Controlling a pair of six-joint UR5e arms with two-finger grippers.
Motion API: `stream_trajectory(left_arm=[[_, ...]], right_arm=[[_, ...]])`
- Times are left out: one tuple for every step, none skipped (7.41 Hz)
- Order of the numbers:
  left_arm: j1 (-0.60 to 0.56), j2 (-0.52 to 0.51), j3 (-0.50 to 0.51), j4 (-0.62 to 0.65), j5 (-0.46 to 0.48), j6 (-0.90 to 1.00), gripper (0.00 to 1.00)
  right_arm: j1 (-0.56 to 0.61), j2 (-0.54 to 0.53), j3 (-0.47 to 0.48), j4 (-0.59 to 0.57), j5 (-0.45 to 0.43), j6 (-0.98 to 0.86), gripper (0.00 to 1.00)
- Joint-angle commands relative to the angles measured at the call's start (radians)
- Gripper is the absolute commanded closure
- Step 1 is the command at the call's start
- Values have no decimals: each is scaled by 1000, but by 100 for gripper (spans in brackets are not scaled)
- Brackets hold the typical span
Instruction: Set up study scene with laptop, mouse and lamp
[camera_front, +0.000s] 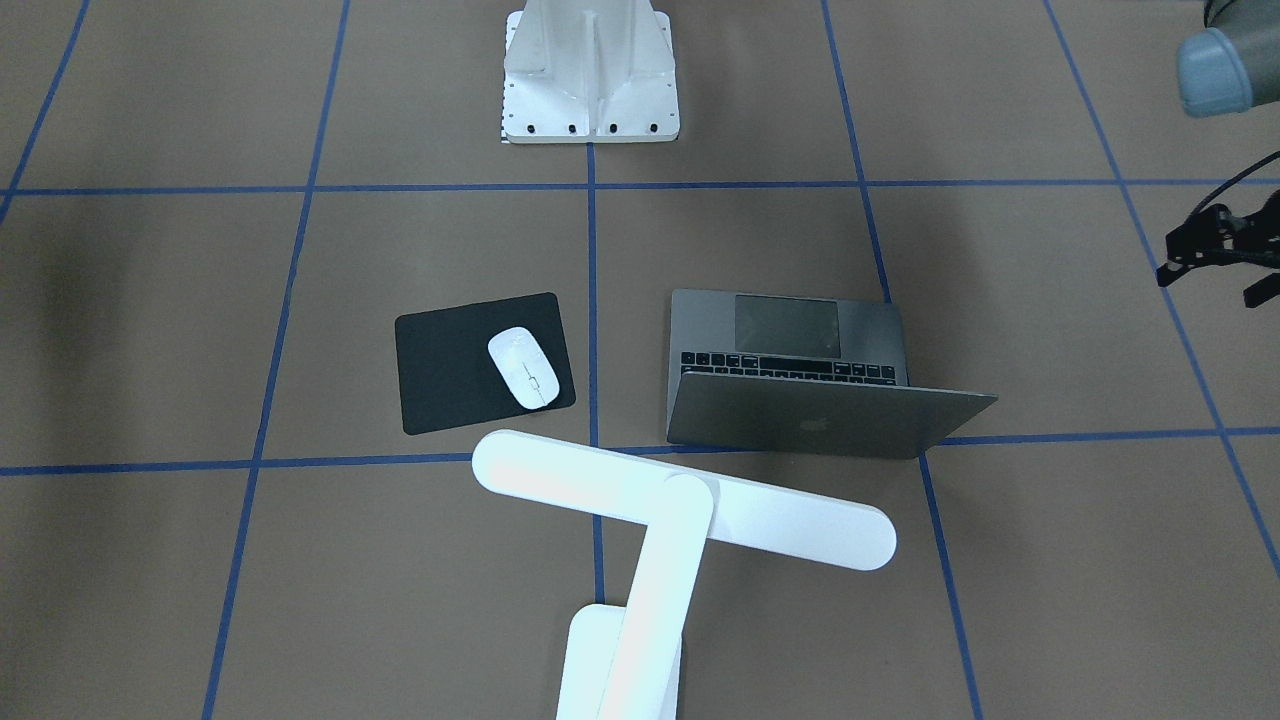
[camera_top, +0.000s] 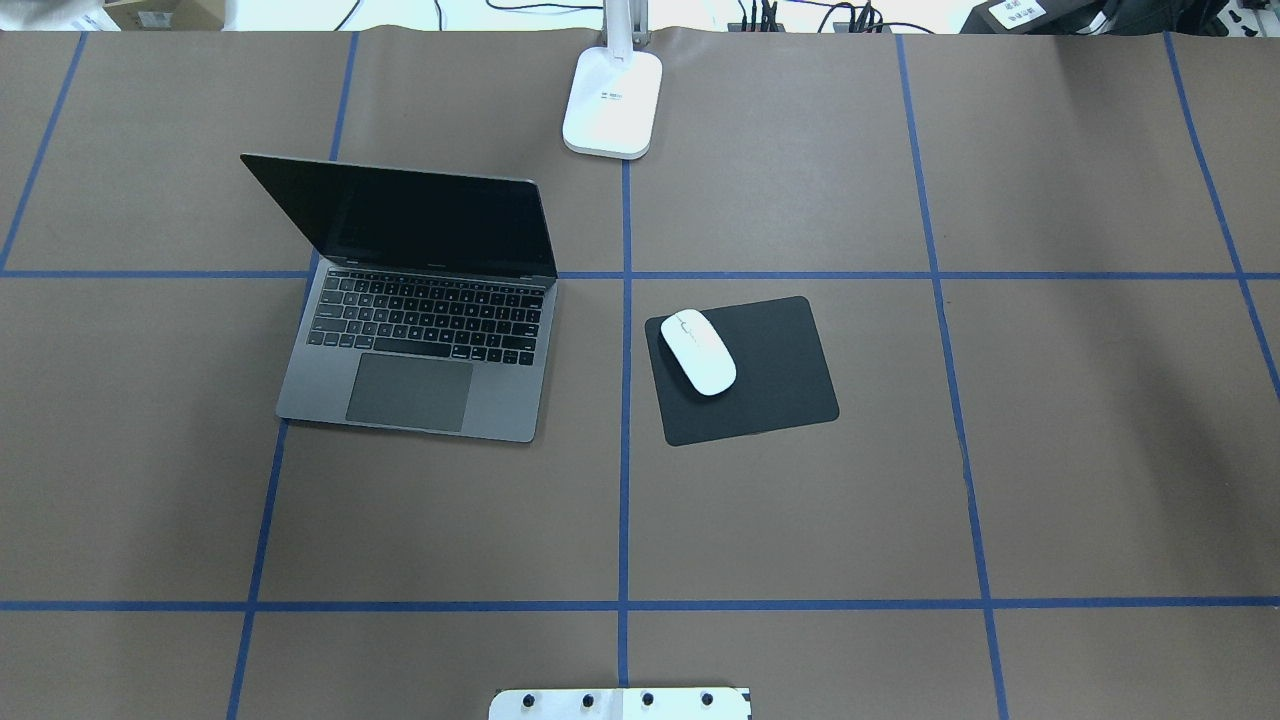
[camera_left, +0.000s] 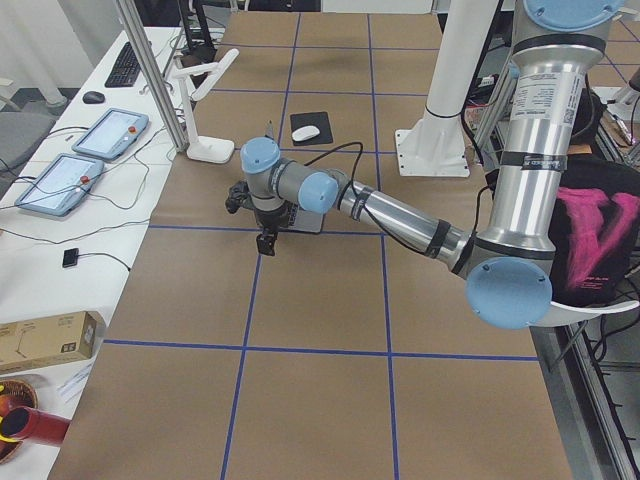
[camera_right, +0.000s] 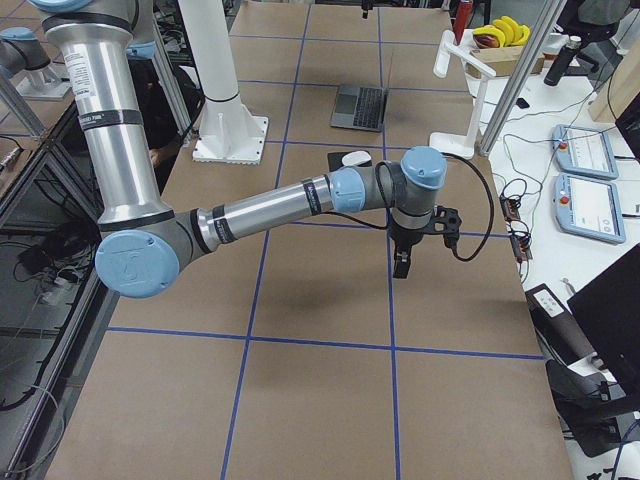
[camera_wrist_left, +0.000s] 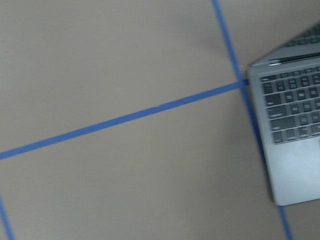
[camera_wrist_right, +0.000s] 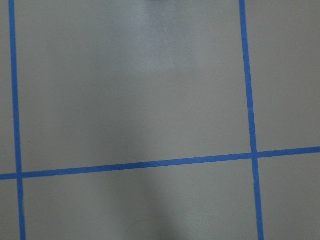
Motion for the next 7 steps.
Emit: stream_trajectory(left_arm=[[-119, 96, 50, -11, -8, 147, 0], [-134, 135, 52, -34, -8, 147, 0], [-150, 152, 55, -32, -12, 147, 0], [-154, 164, 58, -34, -29, 147, 0], [-155, 168, 61, -32, -29, 147, 0], [-155, 175, 61, -34, -29, 147, 0], [-155, 177, 61, -34, -29, 146, 0]], right_arm=[[10, -41, 47, 0, -4, -4, 0], [10, -76, 76, 1, -4, -5, 0], [10, -94, 89, 0, -4, -5, 0], [10, -99, 90, 1, -4, -5, 0], [10, -99, 92, 1, -5, -7, 0], [10, -99, 92, 1, -5, -7, 0], [8, -98, 92, 1, -5, -5, 0]])
